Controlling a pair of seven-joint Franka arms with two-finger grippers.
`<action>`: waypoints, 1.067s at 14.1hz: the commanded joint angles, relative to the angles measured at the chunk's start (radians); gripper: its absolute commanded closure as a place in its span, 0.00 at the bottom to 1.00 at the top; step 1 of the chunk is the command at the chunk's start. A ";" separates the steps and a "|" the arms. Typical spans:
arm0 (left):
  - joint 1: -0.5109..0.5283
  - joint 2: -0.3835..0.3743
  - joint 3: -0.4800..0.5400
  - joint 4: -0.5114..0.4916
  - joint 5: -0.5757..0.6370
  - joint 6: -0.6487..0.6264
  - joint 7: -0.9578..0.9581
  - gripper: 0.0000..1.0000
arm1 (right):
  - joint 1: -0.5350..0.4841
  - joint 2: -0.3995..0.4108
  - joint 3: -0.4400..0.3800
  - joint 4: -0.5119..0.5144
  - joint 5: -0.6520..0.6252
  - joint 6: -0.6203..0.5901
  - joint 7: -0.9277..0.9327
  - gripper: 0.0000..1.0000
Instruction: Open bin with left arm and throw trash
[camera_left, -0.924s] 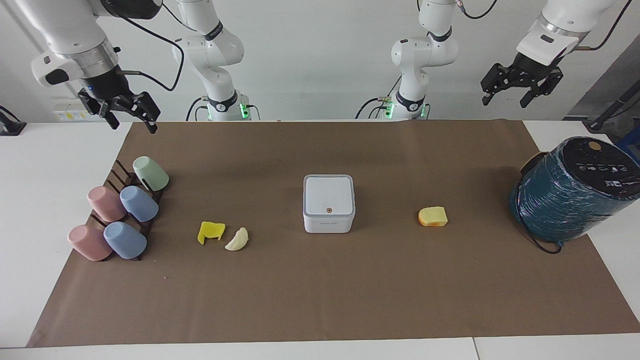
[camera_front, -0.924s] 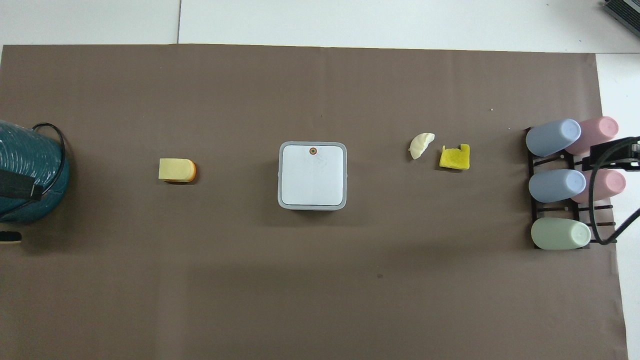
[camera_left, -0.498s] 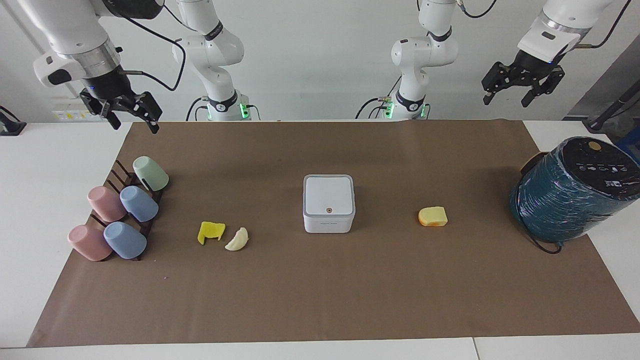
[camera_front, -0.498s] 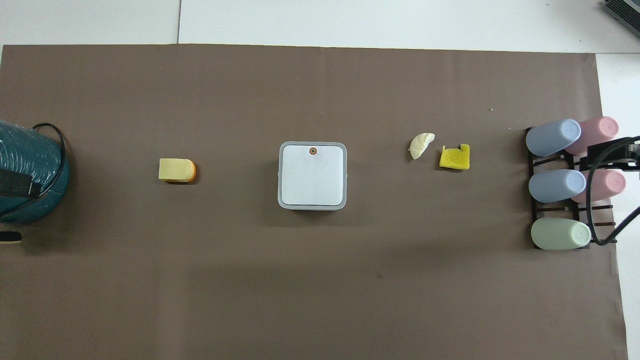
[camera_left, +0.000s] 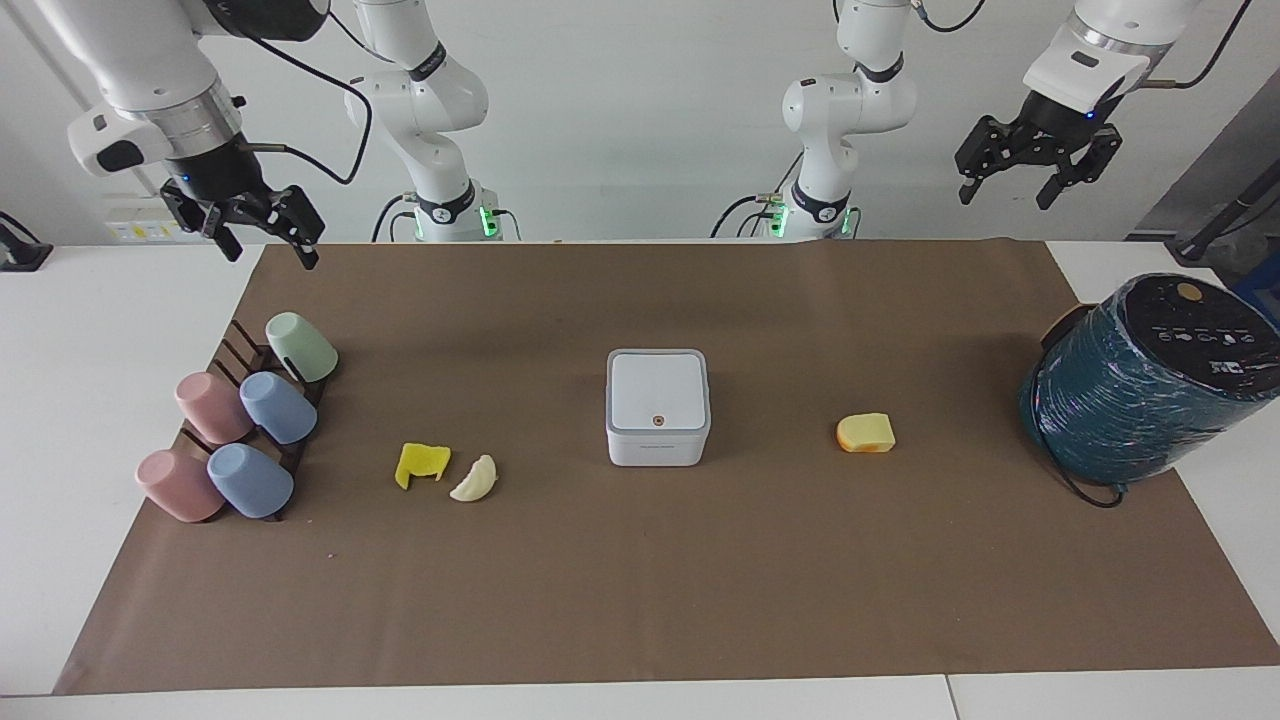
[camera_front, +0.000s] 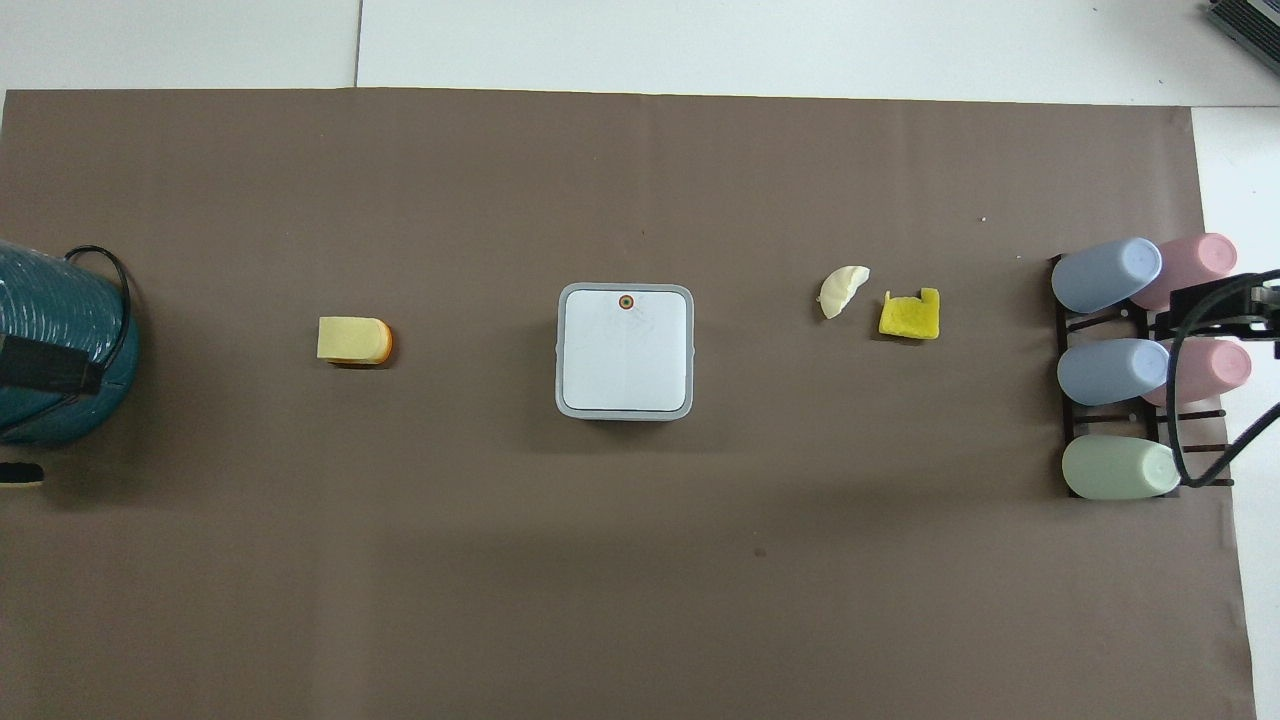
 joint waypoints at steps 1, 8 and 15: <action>-0.037 -0.020 -0.024 -0.033 -0.008 0.046 -0.014 0.40 | -0.005 -0.030 0.007 -0.043 -0.009 0.024 -0.018 0.00; -0.192 -0.011 -0.035 -0.141 -0.016 0.244 -0.028 1.00 | 0.028 -0.030 0.010 -0.176 -0.008 0.231 -0.028 0.00; -0.379 0.116 -0.035 -0.211 -0.017 0.518 -0.230 1.00 | 0.111 0.197 0.013 -0.238 0.015 0.614 0.011 0.00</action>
